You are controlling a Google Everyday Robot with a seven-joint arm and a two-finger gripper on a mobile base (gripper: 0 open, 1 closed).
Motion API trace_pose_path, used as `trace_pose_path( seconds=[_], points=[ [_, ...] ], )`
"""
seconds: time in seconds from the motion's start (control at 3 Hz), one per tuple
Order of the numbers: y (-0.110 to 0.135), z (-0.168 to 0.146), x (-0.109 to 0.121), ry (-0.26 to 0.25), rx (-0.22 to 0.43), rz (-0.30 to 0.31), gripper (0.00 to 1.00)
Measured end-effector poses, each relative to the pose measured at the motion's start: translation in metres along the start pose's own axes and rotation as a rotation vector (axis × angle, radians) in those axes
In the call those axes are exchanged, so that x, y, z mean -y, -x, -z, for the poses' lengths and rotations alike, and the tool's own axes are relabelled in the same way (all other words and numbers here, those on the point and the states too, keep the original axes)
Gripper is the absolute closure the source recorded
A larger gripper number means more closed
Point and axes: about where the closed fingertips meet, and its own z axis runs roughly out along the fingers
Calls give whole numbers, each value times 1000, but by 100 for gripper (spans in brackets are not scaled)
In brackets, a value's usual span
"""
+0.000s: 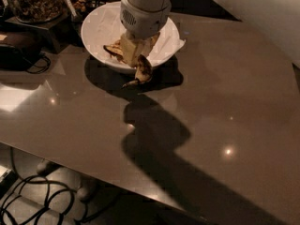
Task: Pick banana from white bowl
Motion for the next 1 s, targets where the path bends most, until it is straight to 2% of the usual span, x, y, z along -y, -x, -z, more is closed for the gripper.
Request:
trace_pose_path(
  seconds=[0.33,0.67,1.0],
  points=[
    [-8,5,-9,-18,-12,-18,100],
    [-22,10,-13,-39,-5,-63,100],
    [-22,10,-13,-39,-5,-63,100]
  ],
)
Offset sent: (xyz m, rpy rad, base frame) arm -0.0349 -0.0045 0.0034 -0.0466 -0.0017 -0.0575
